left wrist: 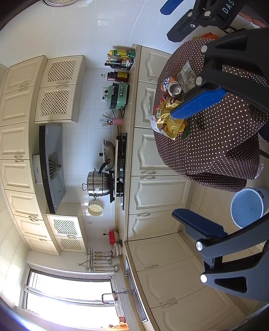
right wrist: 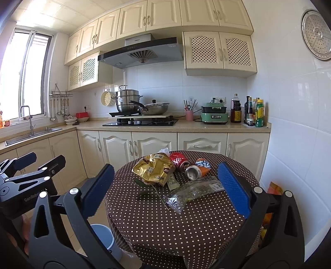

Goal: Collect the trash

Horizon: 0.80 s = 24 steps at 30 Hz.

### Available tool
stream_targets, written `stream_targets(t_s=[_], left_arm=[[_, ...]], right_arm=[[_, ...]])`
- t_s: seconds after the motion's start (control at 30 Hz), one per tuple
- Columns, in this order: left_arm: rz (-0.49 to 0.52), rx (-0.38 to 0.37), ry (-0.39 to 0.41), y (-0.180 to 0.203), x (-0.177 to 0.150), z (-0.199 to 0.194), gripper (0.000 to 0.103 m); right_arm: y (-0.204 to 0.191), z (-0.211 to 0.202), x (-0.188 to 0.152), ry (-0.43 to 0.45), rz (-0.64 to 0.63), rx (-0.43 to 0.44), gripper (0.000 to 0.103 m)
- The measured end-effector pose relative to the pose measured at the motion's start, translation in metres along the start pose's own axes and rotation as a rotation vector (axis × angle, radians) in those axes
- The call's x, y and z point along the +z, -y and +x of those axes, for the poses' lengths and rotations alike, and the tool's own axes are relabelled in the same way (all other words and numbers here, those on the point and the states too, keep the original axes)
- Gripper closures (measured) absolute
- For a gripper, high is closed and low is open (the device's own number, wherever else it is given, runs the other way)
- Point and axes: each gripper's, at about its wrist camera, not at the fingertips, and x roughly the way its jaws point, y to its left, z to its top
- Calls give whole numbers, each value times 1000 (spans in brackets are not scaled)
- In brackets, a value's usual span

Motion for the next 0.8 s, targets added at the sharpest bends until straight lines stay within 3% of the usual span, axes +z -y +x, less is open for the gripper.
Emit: stream_targets(t_s=[0.8], left_arm=[[10, -2, -10, 6, -3, 1, 16]], right_arm=[[8, 1, -2, -18, 14, -12, 5]])
